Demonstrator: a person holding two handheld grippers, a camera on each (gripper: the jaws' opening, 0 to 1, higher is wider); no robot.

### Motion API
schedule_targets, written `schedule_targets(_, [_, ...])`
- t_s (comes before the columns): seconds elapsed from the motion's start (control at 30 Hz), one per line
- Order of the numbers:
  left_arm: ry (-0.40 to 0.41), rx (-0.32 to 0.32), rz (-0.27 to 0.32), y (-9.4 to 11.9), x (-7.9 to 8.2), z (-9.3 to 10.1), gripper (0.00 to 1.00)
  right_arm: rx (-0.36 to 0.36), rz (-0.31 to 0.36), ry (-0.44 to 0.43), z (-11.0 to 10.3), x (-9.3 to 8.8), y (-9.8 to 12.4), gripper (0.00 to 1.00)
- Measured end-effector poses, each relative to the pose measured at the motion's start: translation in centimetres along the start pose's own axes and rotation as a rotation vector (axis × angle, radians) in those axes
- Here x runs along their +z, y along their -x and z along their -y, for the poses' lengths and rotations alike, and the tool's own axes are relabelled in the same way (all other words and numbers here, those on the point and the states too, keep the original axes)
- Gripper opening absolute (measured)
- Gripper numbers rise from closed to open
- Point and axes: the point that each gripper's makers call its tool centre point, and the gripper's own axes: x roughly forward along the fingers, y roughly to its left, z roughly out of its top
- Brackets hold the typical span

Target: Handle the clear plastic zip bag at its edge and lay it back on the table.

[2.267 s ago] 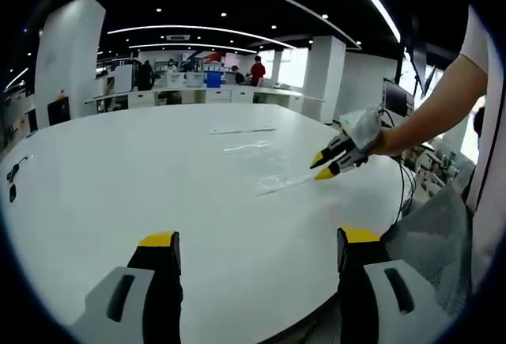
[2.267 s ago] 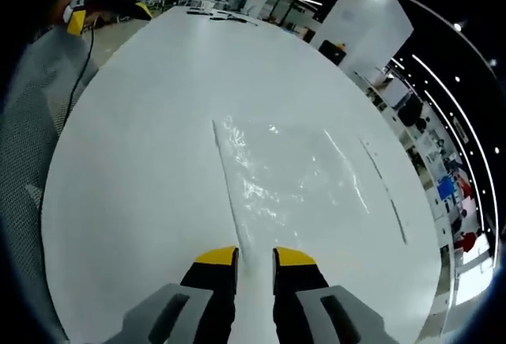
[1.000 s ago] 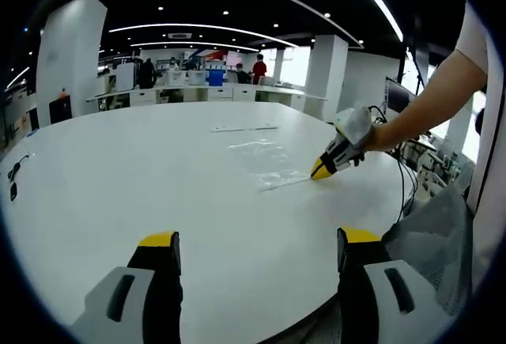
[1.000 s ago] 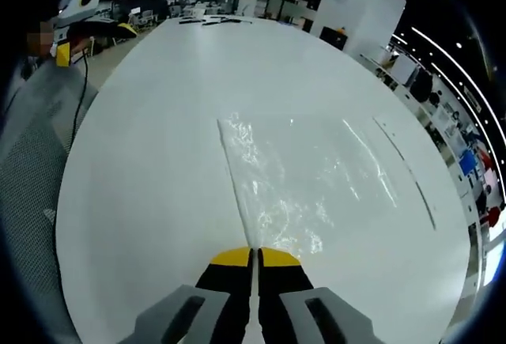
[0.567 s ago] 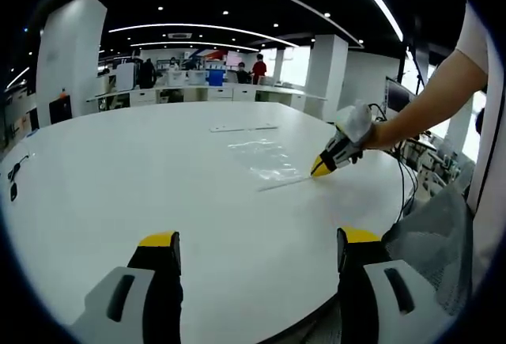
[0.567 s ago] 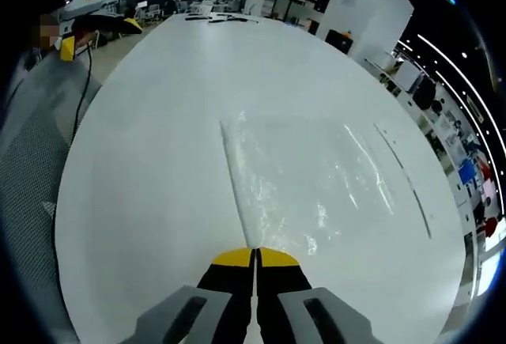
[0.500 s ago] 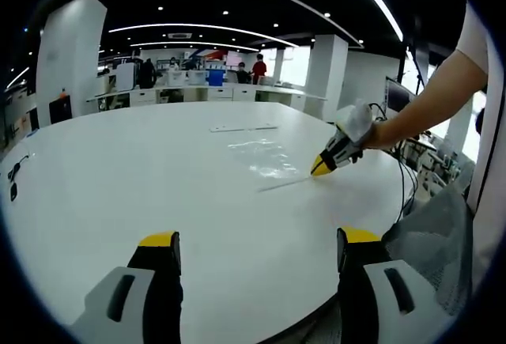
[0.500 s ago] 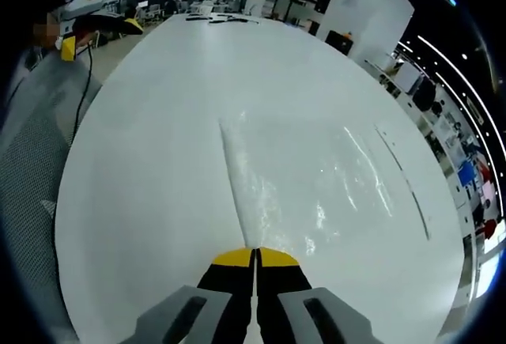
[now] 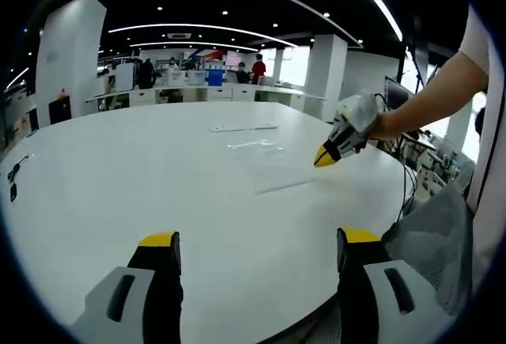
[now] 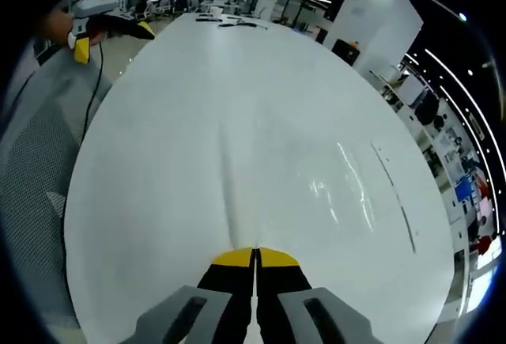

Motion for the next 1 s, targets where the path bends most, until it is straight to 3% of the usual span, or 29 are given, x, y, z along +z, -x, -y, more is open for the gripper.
schedule_targets(0.37, [-0.003, -0.005, 0.0, 0.0, 0.0, 0.2, 0.8, -0.007, 0.014, 0.052, 0.4, 1.6, 2.7, 0.0])
schedule_targets(1.0, [-0.024, -0.035, -0.024, -0.1, -0.5, 0.5, 0.79, -0.007, -0.002, 0.048, 0.6, 2.7, 6.4, 0.0])
